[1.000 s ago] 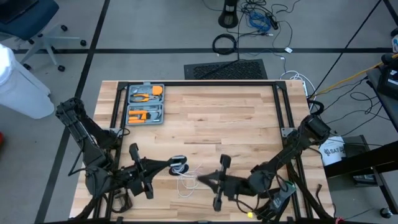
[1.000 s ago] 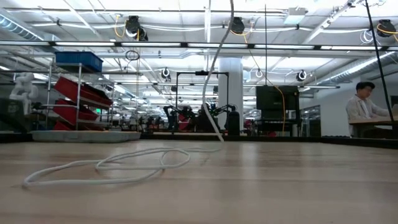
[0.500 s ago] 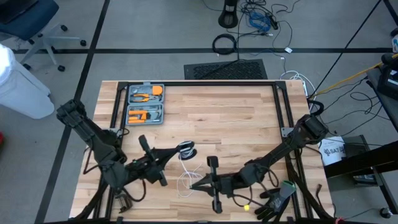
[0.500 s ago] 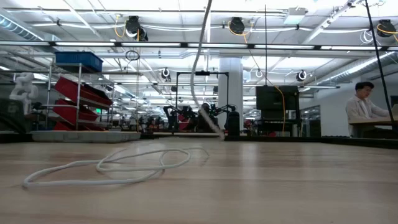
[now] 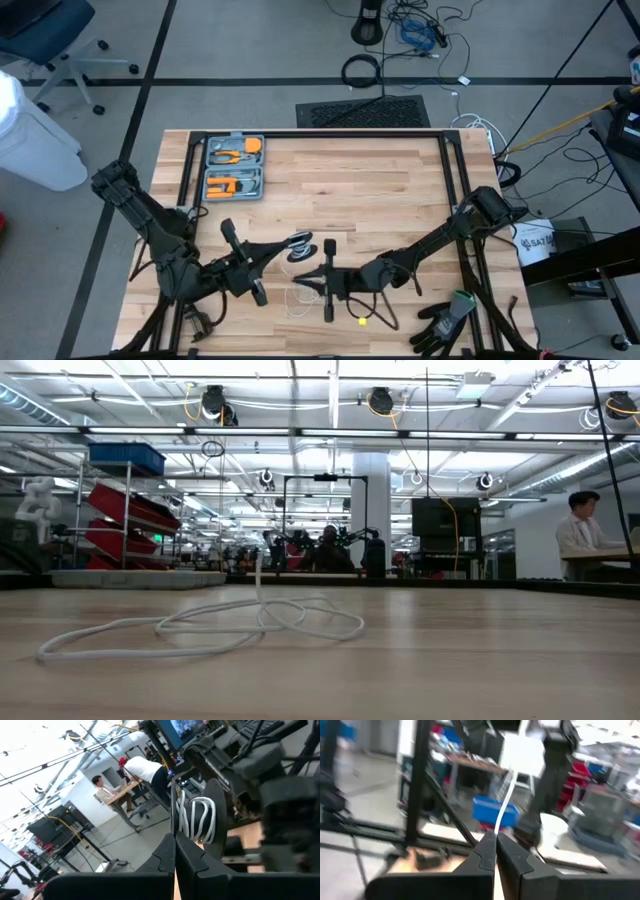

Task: Coil cords
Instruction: Uncoil the white wire from the spool

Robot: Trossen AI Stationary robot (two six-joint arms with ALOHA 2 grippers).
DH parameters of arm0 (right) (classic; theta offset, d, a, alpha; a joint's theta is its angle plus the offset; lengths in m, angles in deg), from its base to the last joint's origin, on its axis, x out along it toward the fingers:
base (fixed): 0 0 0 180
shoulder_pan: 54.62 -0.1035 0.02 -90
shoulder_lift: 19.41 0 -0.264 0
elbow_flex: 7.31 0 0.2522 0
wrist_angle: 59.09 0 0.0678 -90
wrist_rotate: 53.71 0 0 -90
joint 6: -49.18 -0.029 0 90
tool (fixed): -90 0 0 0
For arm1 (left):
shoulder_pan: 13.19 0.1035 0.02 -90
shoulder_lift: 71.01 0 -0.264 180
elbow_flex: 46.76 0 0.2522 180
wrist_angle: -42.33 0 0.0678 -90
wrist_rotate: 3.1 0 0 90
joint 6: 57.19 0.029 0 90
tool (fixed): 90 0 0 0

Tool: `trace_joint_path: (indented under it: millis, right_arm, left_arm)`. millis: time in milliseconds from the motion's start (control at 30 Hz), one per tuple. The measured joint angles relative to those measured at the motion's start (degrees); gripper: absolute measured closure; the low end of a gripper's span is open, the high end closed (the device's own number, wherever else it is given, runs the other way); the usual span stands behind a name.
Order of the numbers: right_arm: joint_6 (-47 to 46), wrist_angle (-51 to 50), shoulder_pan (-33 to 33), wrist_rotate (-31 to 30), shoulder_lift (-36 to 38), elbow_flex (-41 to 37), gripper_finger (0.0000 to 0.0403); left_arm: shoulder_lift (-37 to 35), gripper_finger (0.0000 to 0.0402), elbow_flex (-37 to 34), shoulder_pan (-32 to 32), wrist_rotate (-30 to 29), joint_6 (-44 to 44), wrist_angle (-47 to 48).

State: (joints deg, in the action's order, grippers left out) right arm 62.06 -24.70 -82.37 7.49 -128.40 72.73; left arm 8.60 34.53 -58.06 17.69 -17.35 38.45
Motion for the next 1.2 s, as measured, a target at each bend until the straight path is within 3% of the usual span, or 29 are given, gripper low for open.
trace_joint_path:
  millis: [333, 633, 900, 1200]
  right_arm:
    - [-1.2, -9.0, -0.1, -8.9, 0.0, 0.0, 0.0403]
    - [-5.3, -16.3, -0.1, -10.7, 0.0, 0.0, 0.0403]
    - [-14.0, -26.0, 0.0, -10.7, 3.5, 0.0, 0.0402]
    - [-18.9, -33.5, -2.4, -8.7, 7.4, 0.0, 0.034]
  left_arm:
    - [0.0, 0.04, 2.3, -5.1, 0.0, 0.2, 0.2]
    - [0.0, 0.04, 3.2, -9.0, -0.1, 1.5, 0.1]
    - [0.0, 0.04, 3.2, -11.6, -4.8, 2.7, 1.6]
    - [0.0, 0.04, 3.2, -11.8, -4.9, 2.7, 2.0]
